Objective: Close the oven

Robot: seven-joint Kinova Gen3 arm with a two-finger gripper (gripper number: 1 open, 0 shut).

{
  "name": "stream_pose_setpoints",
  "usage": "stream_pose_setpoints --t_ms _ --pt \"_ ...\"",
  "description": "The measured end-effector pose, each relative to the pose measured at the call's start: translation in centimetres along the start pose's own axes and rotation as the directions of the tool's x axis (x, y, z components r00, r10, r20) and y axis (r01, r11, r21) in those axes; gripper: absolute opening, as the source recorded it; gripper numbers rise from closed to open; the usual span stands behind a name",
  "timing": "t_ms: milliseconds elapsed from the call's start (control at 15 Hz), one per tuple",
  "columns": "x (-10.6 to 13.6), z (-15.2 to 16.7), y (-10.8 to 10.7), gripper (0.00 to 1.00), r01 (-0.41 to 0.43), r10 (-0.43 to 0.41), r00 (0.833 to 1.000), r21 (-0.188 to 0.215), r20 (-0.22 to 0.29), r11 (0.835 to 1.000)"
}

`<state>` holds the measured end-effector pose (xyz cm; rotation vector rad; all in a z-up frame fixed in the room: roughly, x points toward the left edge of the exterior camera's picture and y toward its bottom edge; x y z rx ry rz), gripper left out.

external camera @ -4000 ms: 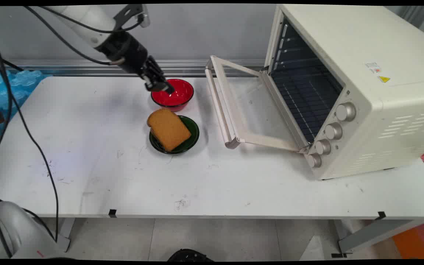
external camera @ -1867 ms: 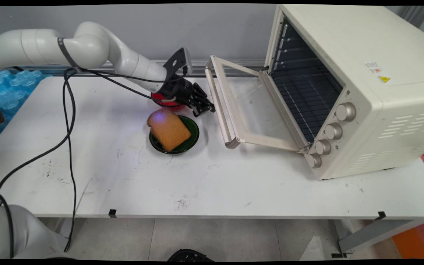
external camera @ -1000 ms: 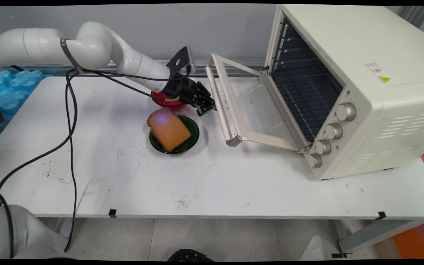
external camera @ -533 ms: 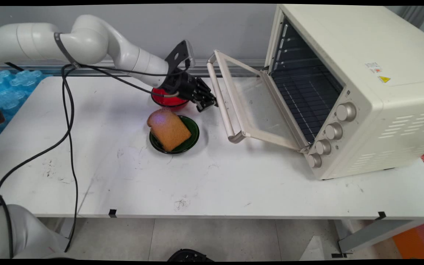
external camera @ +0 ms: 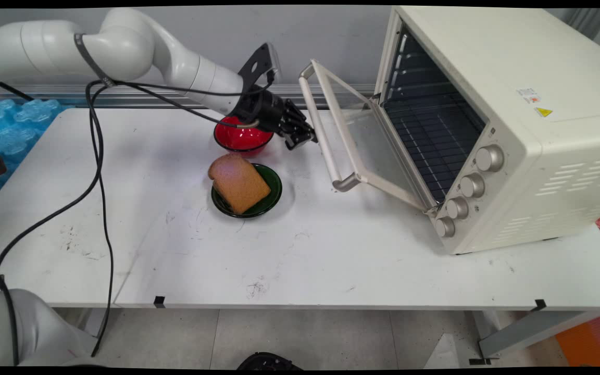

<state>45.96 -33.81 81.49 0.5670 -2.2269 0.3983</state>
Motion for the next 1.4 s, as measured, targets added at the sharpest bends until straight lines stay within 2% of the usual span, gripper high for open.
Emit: stream_pose_setpoints --t_ms 267,1000,1400 --pt "1.8 -0.2 -0.2 0.00 -0.006 0.006 1.000 -0.004 -0.019 1.000" --pt "8.5 0.3 -2.0 0.00 -0.011 0.009 0.999 -0.037 -0.052 0.999" --pt "10.6 -0.1 -2.5 0.00 0.000 -0.002 0.999 -0.068 -0.033 0.998"
